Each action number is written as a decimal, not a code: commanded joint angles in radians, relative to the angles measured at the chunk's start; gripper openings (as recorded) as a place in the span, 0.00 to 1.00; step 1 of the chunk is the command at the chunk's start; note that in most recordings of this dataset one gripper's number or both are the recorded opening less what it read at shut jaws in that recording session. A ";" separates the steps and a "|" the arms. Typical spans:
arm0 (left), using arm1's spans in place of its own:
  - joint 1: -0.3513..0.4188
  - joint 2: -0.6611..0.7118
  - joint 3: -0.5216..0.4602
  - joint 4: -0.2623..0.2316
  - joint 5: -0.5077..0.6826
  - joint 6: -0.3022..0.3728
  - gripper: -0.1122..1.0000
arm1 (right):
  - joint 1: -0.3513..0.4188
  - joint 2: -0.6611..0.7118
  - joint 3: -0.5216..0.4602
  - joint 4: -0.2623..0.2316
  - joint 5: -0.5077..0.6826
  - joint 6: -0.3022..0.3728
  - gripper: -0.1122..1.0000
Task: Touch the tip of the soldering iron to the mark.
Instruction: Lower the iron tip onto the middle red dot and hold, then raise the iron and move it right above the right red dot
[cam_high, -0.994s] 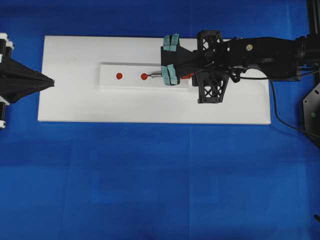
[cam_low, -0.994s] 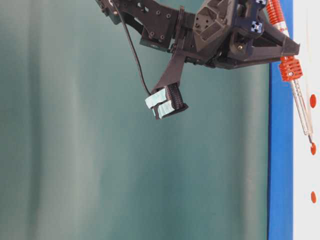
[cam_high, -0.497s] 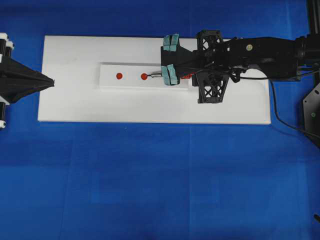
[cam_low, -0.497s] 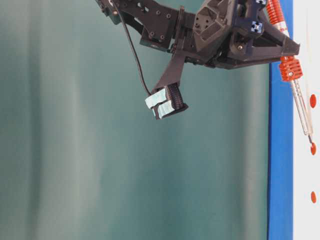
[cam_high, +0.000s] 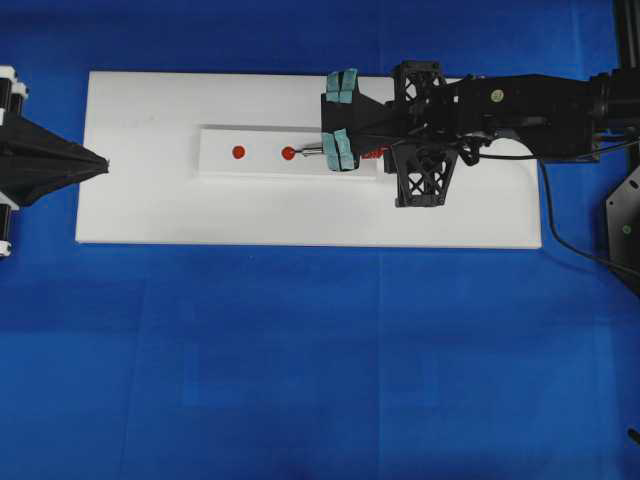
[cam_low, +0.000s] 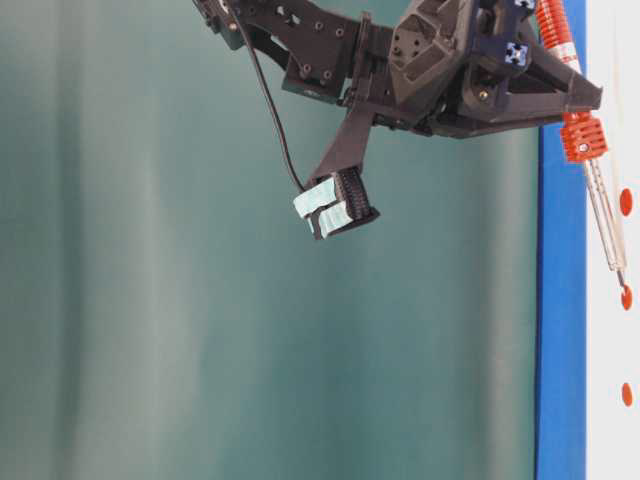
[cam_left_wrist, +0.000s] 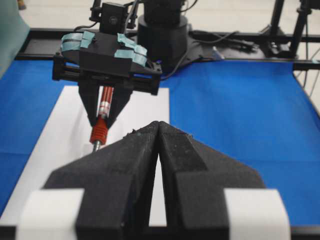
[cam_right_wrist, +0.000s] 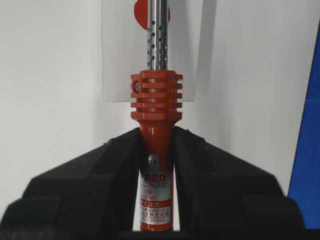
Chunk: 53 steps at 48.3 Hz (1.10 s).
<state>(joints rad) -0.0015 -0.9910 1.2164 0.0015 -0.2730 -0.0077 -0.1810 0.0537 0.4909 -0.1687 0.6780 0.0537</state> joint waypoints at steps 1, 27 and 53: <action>0.000 0.003 -0.011 0.002 -0.005 0.000 0.12 | 0.002 -0.012 -0.014 0.003 -0.003 0.000 0.16; -0.002 0.003 -0.012 0.000 -0.005 0.000 0.12 | 0.000 -0.057 -0.057 0.000 0.060 0.003 0.16; 0.000 0.003 -0.011 0.002 -0.006 0.000 0.12 | 0.002 -0.195 -0.138 -0.025 0.212 0.003 0.16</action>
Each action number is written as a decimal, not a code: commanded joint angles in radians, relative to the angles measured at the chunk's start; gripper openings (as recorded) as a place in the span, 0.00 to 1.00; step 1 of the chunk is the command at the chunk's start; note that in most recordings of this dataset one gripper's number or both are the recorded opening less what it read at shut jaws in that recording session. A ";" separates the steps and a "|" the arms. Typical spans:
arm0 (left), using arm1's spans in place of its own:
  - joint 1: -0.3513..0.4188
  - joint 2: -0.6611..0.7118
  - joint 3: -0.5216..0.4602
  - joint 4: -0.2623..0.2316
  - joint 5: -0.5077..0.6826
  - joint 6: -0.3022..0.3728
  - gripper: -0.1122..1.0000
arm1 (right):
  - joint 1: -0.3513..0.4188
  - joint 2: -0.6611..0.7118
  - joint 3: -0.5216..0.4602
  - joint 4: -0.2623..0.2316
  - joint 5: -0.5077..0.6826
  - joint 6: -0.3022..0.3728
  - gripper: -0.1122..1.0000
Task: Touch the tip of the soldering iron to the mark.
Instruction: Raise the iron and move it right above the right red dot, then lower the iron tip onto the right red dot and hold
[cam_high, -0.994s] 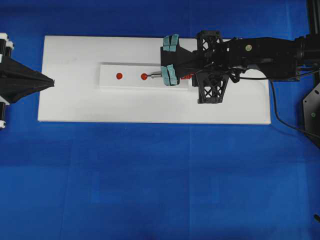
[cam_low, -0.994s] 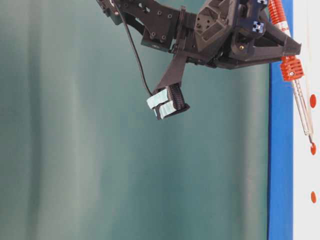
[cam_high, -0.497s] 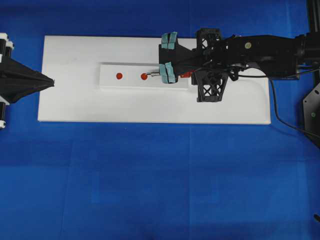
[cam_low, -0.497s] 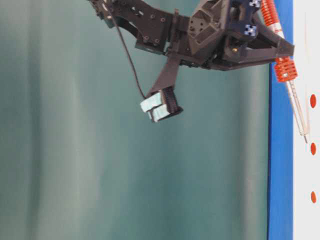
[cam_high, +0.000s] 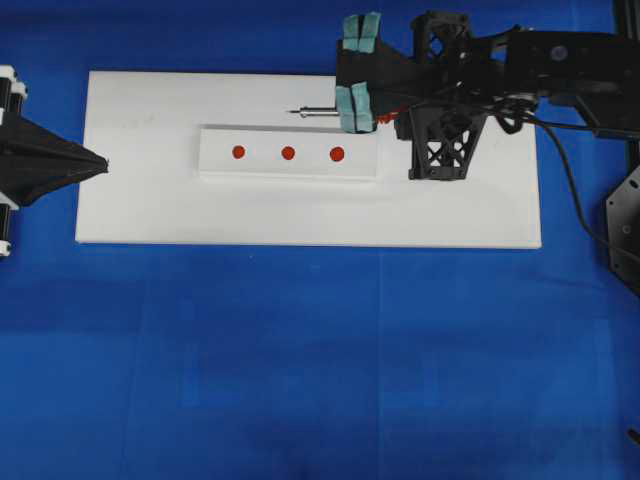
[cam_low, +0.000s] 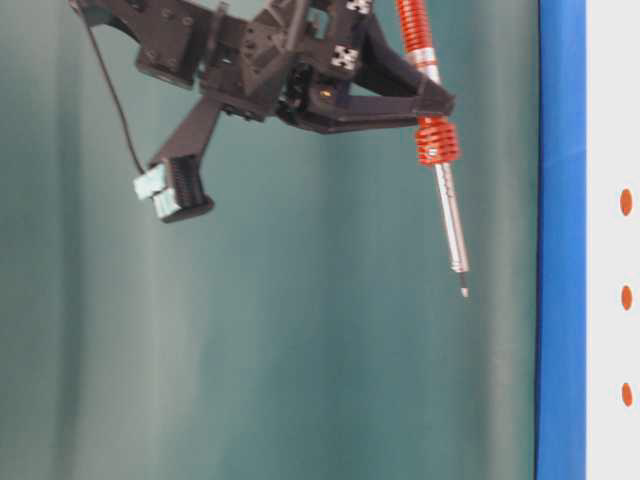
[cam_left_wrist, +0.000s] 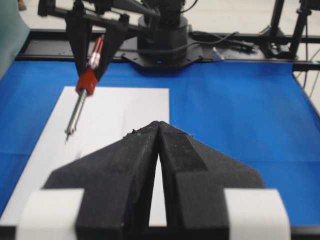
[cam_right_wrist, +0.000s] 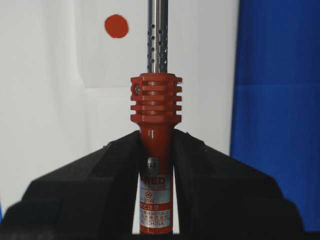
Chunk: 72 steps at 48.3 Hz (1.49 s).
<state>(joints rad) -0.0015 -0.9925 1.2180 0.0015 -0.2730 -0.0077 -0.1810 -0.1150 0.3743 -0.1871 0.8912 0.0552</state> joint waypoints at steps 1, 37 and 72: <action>0.000 0.005 -0.012 0.002 -0.006 0.000 0.12 | 0.002 -0.026 -0.021 -0.005 -0.002 0.002 0.16; 0.000 -0.006 -0.012 0.000 -0.005 0.000 0.12 | 0.000 -0.215 0.189 -0.002 0.000 0.003 0.16; 0.000 -0.006 -0.012 0.000 0.000 0.000 0.12 | 0.000 -0.087 0.199 0.006 -0.015 0.002 0.16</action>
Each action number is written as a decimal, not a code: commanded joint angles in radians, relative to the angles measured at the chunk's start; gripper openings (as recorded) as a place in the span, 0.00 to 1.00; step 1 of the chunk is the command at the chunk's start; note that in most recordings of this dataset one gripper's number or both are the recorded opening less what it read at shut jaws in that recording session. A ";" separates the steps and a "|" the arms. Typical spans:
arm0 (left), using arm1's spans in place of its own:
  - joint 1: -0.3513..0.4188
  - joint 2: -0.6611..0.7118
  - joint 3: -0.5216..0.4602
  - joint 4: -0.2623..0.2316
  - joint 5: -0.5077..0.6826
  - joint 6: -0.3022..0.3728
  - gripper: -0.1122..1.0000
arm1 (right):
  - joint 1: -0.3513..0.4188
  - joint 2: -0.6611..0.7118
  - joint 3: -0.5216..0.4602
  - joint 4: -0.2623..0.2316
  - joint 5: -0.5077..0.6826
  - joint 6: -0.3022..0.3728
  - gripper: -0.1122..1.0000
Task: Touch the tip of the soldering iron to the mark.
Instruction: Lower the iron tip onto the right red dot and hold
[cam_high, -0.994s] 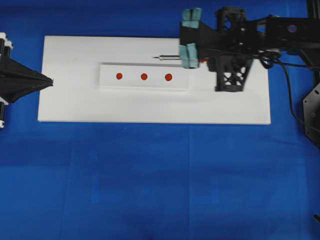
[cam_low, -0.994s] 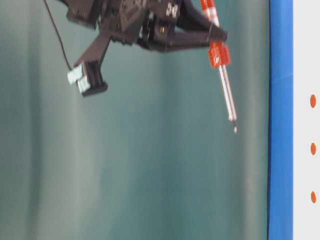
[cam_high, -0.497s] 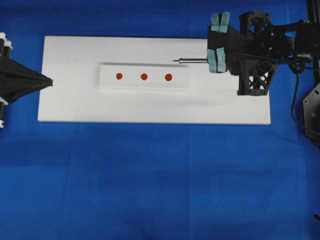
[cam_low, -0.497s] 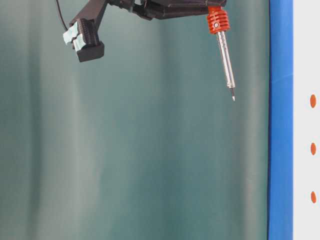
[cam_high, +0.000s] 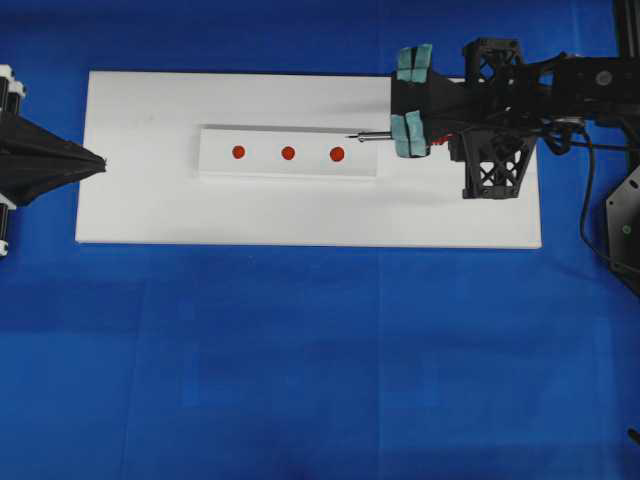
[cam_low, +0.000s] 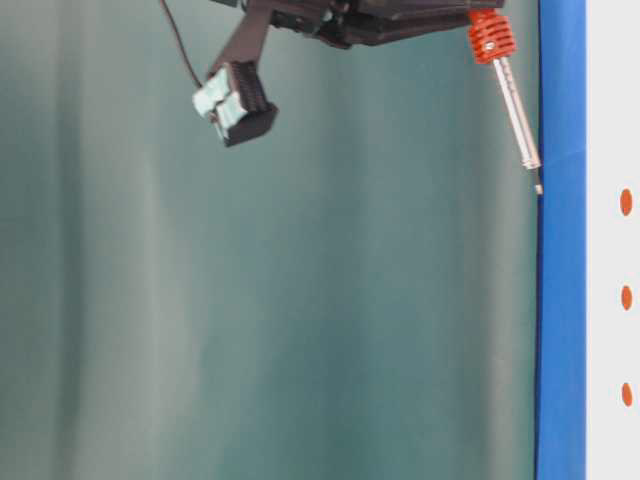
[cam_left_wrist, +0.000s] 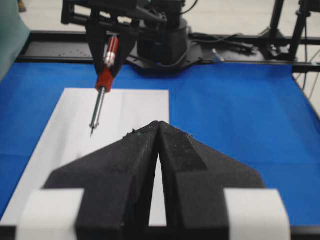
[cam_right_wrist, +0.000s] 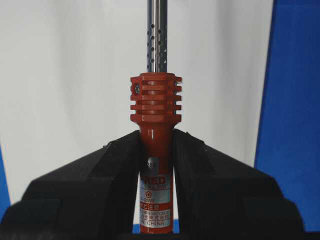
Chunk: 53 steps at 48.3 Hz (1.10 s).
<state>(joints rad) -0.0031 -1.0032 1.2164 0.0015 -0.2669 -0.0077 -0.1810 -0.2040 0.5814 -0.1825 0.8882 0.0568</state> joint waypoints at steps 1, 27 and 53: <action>0.002 0.005 -0.011 0.000 -0.005 0.000 0.12 | 0.002 0.008 -0.006 0.002 -0.015 0.000 0.16; 0.002 0.008 -0.008 0.002 0.000 0.000 0.12 | -0.014 0.118 0.021 0.005 -0.123 0.000 0.16; 0.002 0.005 -0.008 0.000 0.000 0.000 0.12 | -0.015 0.129 0.026 0.005 -0.124 0.000 0.16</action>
